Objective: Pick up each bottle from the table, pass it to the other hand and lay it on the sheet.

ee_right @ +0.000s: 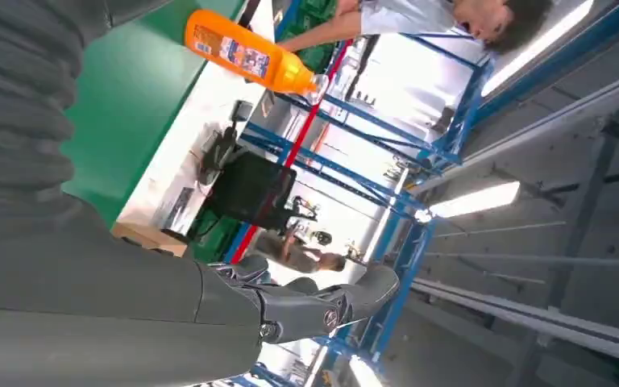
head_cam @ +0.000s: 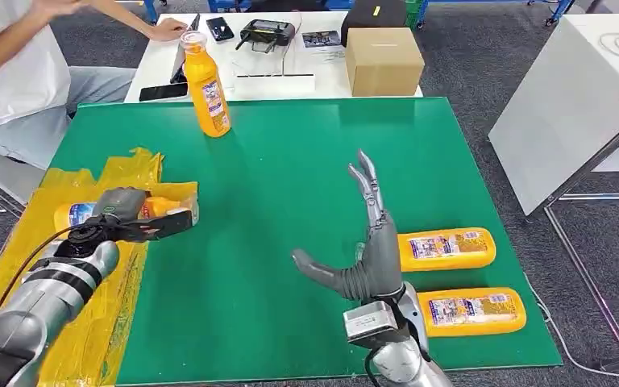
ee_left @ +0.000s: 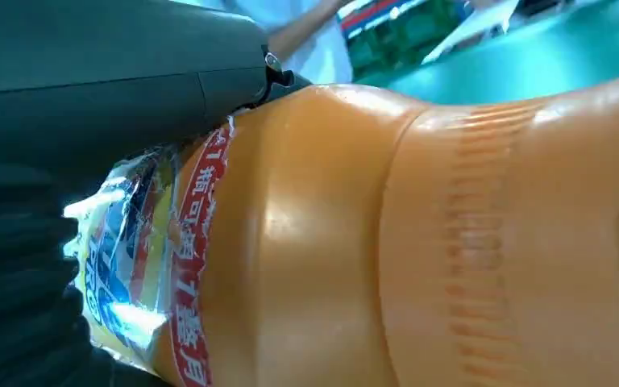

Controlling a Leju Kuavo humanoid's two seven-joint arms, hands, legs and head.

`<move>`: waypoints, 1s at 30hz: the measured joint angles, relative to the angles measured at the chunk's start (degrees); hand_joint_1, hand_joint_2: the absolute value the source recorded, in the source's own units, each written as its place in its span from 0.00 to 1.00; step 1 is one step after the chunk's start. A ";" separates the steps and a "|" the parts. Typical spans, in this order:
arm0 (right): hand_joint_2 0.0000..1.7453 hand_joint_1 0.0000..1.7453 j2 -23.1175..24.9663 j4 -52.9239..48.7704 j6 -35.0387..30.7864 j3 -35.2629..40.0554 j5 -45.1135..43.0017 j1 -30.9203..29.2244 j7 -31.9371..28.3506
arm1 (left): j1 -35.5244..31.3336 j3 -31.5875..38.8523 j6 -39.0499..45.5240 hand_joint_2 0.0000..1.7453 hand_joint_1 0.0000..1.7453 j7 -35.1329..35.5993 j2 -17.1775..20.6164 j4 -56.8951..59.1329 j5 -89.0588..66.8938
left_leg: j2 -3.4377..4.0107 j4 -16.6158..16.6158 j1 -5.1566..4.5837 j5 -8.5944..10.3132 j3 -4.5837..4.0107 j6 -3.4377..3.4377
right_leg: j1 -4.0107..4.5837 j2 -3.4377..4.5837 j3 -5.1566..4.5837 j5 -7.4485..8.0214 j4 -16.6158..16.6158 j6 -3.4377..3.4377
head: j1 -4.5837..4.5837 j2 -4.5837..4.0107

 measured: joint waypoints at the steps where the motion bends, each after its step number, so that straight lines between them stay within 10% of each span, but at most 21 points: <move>1: 1.00 0.00 0.00 0.07 0.00 0.00 -0.02 -0.03 0.02 | -0.04 0.00 -0.07 1.00 1.00 0.04 0.00 0.53 0.00 | 0.00 0.00 0.00 0.00 0.00 0.00 | 0.00 0.00 0.00 0.00 0.00 0.00 | 0.00 0.00; 6: 1.00 0.00 0.00 0.39 0.00 0.02 -0.02 -0.17 0.04 | -0.35 -0.02 -0.18 1.00 0.91 0.26 0.00 2.52 -0.09 | 0.00 0.00 0.00 0.00 0.00 0.00 | 0.00 0.00 0.01 0.00 0.01 0.00 | 0.00 0.00; 7: 1.00 0.00 0.00 0.46 0.00 0.02 -0.02 -0.18 0.04 | -0.43 -0.02 -0.39 1.00 0.35 0.44 -0.02 2.86 -0.26 | 0.00 0.00 0.00 0.00 0.00 0.00 | 0.00 0.00 0.01 0.00 0.00 0.00 | 0.00 0.00; 8: 1.00 0.00 0.00 0.50 0.00 0.02 -0.06 -0.19 0.04 | -0.51 -0.02 -0.52 1.00 0.05 0.57 -0.04 3.17 -0.37 | 0.00 0.00 0.00 0.00 0.00 0.00 | -0.01 0.00 0.00 0.00 0.00 0.00 | 0.00 0.00; 9: 1.00 0.00 0.00 0.59 0.00 0.02 -0.09 -0.22 0.04 | -0.56 -0.02 -0.52 1.00 0.01 0.61 -0.09 3.56 -0.37 | 0.00 0.00 0.00 0.00 0.00 0.00 | -0.01 0.00 0.00 0.00 0.00 0.00 | 0.00 0.00; 30: 1.00 0.00 0.00 2.10 -0.18 0.46 0.20 -0.82 0.39 | -0.76 0.02 0.18 1.00 0.00 0.55 -1.79 6.76 0.22 | -0.21 -0.02 0.00 0.00 0.32 0.00 | -0.01 -0.06 0.38 -0.01 0.00 -0.01 | 0.00 0.00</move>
